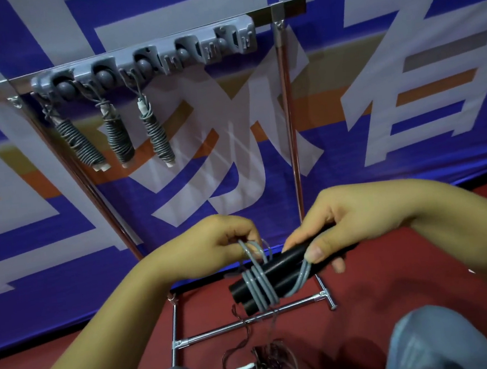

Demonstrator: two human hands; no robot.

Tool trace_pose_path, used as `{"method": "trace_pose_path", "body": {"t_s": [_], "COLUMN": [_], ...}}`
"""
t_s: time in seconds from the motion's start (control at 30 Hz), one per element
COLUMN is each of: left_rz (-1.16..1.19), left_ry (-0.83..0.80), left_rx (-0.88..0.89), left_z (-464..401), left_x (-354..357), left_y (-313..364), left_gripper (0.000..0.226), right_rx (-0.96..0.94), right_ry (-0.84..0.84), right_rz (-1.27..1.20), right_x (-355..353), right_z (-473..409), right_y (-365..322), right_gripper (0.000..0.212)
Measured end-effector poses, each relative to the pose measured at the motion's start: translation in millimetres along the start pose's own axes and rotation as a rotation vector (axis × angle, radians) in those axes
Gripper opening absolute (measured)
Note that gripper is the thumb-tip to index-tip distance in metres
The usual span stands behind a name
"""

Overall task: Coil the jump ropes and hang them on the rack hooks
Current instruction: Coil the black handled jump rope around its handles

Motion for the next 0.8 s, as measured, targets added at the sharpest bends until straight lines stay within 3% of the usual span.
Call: {"method": "trace_pose_path", "body": {"t_s": [0.27, 0.5, 0.67, 0.8], "left_rz": [-0.132, -0.079, 0.356, 0.787], "left_ry": [0.071, 0.245, 0.4, 0.499], "left_rx": [-0.055, -0.245, -0.39, -0.43], "left_z": [-2.0, 0.3, 1.3, -9.3], "left_x": [1.4, 6.1, 16.7, 15.1], "left_y": [-1.3, 8.1, 20.3, 26.1], "left_gripper": [0.006, 0.009, 0.015, 0.031], "right_rx": [0.204, 0.232, 0.063, -0.156], "right_ry": [0.098, 0.369, 0.686, 0.844], "right_rz": [0.099, 0.322, 0.395, 0.26], "right_x": [-0.8, 1.2, 7.8, 11.9], "right_z": [-10.6, -15.7, -14.0, -17.9], "right_y": [8.4, 9.1, 8.6, 8.6], "right_gripper": [0.023, 0.017, 0.018, 0.02]}}
Point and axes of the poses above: each hand's wrist, its own z-axis away from the middle knuckle, its own x-axis out of the palm, y = z × x, the point moved 1 cm from there along -z, towards the middle knuckle, and after that the axes turned 14 degrees about -z, right-handed, at the moved point
